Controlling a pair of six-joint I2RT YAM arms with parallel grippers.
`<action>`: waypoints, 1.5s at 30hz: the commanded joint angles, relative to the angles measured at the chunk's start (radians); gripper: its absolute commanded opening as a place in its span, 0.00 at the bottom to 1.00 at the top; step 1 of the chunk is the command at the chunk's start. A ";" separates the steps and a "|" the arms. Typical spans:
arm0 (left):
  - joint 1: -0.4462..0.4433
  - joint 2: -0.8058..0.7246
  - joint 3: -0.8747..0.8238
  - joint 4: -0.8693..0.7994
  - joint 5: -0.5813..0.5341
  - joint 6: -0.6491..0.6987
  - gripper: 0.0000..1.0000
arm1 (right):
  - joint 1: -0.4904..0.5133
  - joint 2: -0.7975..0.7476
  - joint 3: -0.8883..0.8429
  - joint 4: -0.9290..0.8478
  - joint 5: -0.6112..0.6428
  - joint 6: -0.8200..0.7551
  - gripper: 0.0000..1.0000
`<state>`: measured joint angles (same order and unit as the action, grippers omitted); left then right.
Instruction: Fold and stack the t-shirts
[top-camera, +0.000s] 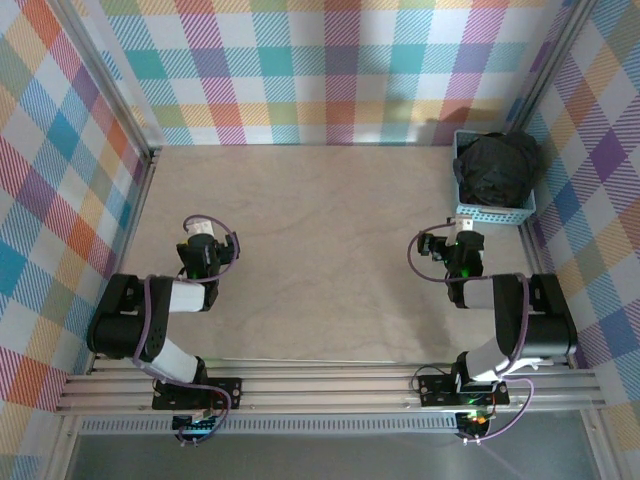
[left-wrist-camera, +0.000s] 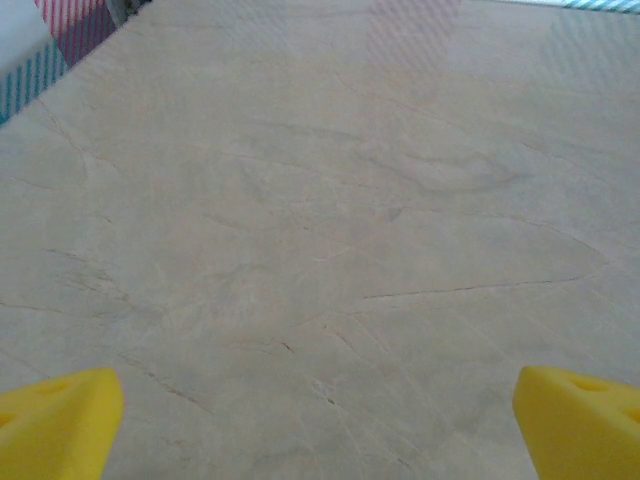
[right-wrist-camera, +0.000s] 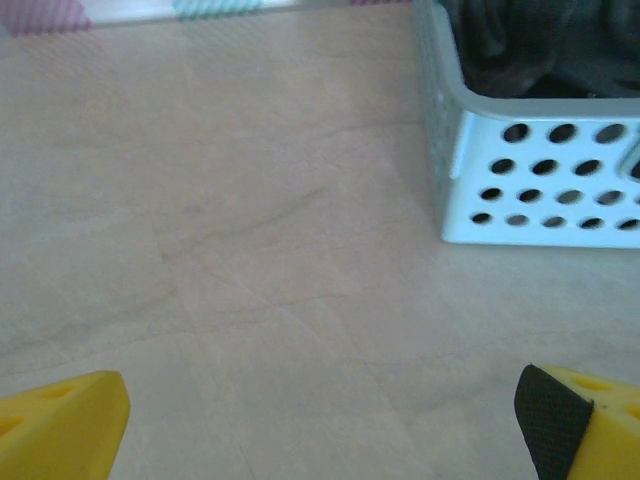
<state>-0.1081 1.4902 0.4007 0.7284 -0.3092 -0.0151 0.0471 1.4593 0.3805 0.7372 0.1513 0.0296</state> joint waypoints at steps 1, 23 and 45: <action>-0.074 -0.255 0.061 -0.155 -0.046 0.050 1.00 | 0.145 -0.293 0.113 -0.219 0.174 -0.112 1.00; -0.216 -0.050 1.187 -1.136 0.643 -0.536 0.90 | -0.120 0.369 1.342 -1.176 0.000 0.426 0.86; -0.266 -0.068 1.065 -1.061 0.693 -0.513 0.80 | -0.280 0.756 1.526 -1.196 -0.109 0.527 0.50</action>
<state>-0.3672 1.4773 1.4746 -0.3603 0.3763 -0.5350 -0.2222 2.2101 1.9274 -0.4675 0.0757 0.5247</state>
